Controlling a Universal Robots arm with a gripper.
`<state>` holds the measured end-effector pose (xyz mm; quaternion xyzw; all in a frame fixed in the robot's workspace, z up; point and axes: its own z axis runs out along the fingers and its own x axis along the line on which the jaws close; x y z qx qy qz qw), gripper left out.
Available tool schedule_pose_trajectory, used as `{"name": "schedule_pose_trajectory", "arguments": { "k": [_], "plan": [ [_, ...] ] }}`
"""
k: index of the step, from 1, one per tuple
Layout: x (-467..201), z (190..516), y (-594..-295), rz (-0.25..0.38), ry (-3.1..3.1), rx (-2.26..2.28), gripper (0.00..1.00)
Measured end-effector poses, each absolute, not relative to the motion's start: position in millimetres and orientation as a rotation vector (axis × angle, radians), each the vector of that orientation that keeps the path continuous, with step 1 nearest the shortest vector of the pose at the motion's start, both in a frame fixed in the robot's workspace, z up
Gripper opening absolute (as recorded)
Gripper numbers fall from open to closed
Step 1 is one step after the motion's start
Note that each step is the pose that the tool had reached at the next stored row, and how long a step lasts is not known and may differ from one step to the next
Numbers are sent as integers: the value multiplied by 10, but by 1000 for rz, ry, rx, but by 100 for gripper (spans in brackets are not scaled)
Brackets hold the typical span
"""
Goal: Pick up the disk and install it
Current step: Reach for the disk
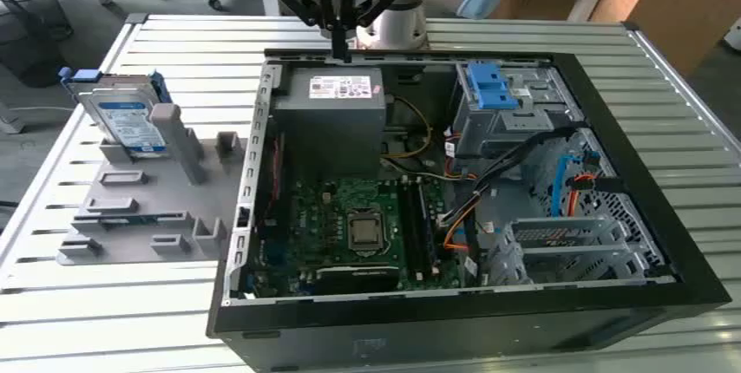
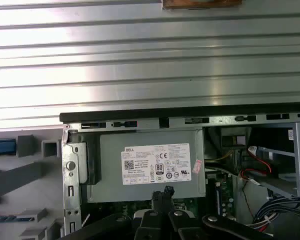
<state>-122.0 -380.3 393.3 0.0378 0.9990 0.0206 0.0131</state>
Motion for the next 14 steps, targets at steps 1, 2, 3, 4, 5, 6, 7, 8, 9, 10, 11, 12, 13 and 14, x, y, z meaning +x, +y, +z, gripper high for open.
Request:
{"name": "schedule_pose_trajectory", "arguments": {
  "k": [1, 2, 3, 4, 5, 6, 7, 8, 9, 10, 11, 12, 13, 14],
  "plan": [
    [-1220, 3933, -3802, 64, 3112, 118, 11],
    [-1223, 3933, -3801, 64, 3113, 118, 11],
    [-1234, 3933, -3802, 64, 3112, 118, 11],
    [-1236, 3933, -3802, 64, 3112, 118, 11],
    [-1238, 3933, -3802, 64, 3112, 118, 11],
    [-1240, 3933, -3802, 64, 3112, 118, 11],
    [-1242, 3933, -3802, 64, 3112, 118, 11],
    [-1244, 3933, -3802, 64, 3112, 118, 11],
    [-1246, 3933, -3802, 64, 3112, 118, 11],
    [-1248, 3933, -3802, 64, 3113, 118, 11],
    [-1251, 3933, -3801, 64, 3112, 118, 11],
    [-1254, 3933, -3801, 64, 3113, 118, 11],
    [-1258, 3933, -3801, 64, 3112, 118, 11],
    [-1262, 3933, -3801, 64, 3112, 118, 11]
  ]
}}
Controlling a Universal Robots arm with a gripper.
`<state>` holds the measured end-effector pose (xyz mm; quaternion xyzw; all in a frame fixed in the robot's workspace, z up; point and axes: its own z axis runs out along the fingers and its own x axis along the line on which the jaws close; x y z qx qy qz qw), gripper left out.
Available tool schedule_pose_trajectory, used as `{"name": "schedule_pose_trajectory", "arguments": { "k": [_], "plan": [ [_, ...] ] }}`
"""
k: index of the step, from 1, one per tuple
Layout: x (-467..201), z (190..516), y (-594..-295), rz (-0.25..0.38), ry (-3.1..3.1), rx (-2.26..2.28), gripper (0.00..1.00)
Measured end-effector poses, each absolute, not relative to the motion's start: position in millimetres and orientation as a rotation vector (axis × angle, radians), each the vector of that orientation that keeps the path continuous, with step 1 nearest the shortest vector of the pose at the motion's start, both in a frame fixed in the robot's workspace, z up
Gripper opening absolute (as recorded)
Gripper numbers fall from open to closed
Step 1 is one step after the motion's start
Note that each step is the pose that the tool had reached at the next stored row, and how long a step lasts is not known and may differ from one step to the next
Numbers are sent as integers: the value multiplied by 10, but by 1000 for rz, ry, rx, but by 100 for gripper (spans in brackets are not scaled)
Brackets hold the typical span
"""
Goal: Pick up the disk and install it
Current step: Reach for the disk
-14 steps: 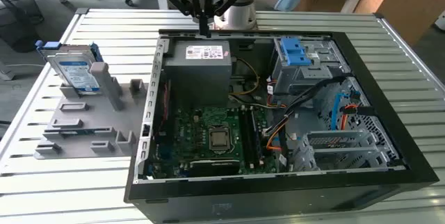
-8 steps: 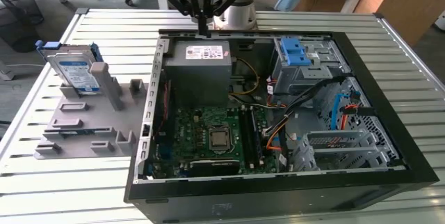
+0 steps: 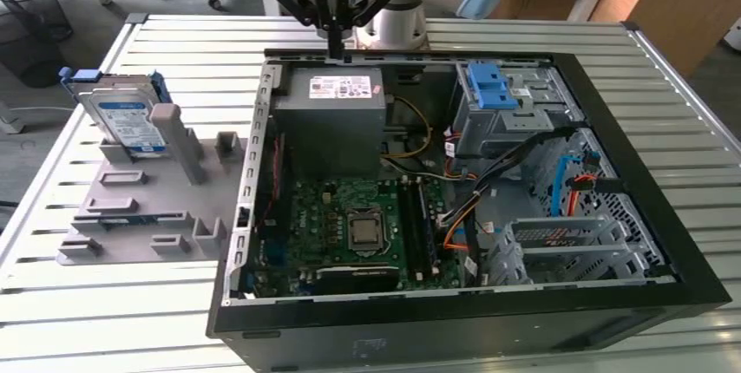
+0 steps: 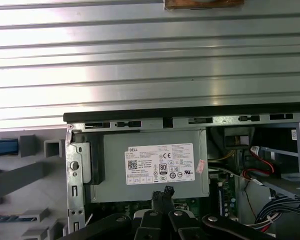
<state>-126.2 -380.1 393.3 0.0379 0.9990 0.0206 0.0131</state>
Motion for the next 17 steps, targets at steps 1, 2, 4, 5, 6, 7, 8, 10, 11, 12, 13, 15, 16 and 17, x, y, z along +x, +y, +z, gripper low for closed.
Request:
{"name": "schedule_pose_trajectory", "arguments": {
  "k": [1, 2, 4, 5, 6, 7, 8, 10, 11, 12, 13, 15, 16, 17],
  "plan": [
    [-1266, 3933, -3801, 64, 3112, 118, 11],
    [-1271, 3933, -3801, 64, 3112, 118, 11],
    [-1279, 3933, -3800, 64, 3112, 118, 11],
    [-1283, 3933, -3800, 64, 3112, 118, 11],
    [-1289, 3933, -3799, 64, 3112, 118, 11],
    [-1294, 3932, -3799, 64, 3112, 118, 11],
    [-1299, 3933, -3799, 64, 3112, 118, 11],
    [-1311, 3932, -3798, 64, 3112, 118, 11],
    [-1316, 3932, -3797, 64, 3112, 118, 11],
    [-1323, 3932, -3796, 64, 3112, 118, 11],
    [-1330, 3932, -3796, 64, 3112, 118, 11],
    [-1347, 3933, -3795, 64, 3113, 118, 11],
    [-1354, 3932, -3794, 64, 3112, 118, 11],
    [-1362, 3932, -3793, 64, 3112, 118, 11]
  ]
}}
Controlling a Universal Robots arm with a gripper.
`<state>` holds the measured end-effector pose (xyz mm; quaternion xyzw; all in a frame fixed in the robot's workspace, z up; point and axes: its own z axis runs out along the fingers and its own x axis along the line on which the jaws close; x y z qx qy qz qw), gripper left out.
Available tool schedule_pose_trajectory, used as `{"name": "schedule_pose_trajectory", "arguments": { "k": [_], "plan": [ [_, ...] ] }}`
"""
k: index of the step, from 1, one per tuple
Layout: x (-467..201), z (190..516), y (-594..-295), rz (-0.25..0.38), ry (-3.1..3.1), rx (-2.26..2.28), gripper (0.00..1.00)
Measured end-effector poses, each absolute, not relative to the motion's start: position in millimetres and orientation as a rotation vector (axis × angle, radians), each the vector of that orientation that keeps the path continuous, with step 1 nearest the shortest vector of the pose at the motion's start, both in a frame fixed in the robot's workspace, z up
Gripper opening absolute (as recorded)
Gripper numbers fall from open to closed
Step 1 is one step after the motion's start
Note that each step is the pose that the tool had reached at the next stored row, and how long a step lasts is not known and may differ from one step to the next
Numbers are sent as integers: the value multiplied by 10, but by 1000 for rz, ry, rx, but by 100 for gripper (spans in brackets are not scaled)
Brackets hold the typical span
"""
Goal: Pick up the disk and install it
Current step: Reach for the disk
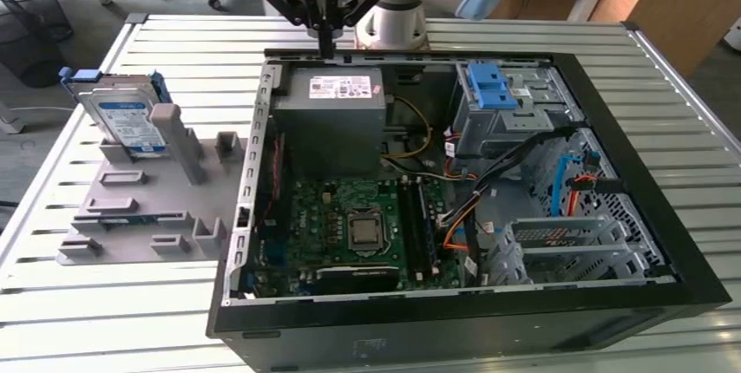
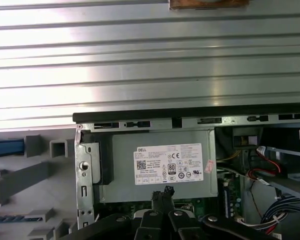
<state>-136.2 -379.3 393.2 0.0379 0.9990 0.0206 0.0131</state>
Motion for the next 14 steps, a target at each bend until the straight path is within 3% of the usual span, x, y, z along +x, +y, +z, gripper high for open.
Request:
{"name": "schedule_pose_trajectory", "arguments": {
  "k": [14],
  "plan": [
    [-1493, 3932, -3778, 64, 3112, 118, 11]
  ]
}}
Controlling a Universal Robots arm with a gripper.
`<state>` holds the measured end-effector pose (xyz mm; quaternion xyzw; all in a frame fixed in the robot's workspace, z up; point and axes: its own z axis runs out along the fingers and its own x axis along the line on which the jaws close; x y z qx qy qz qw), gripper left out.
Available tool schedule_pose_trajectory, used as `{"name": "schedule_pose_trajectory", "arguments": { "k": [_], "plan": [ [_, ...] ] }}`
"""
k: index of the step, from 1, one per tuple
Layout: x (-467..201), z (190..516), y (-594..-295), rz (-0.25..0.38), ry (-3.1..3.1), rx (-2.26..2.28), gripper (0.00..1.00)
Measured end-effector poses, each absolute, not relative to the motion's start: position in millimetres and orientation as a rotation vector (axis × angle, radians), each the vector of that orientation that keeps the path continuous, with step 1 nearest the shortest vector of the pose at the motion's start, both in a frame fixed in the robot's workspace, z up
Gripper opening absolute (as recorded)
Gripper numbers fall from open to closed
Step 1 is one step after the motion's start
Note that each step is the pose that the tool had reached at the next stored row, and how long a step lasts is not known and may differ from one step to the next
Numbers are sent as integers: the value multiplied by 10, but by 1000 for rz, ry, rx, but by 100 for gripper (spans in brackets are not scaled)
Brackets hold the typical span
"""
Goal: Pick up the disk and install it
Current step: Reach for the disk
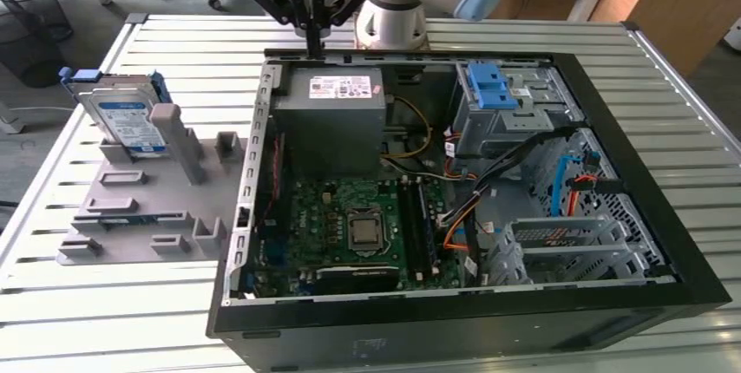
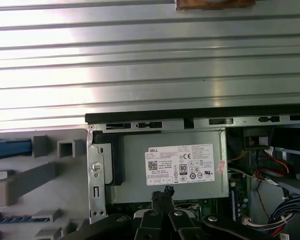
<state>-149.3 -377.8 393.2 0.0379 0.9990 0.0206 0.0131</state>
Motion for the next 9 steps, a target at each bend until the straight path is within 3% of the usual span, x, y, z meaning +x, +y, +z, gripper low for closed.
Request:
{"name": "schedule_pose_trajectory", "arguments": {
  "k": [9],
  "plan": [
    [-1674, 3930, -3754, 64, 3112, 118, 11]
  ]
}}
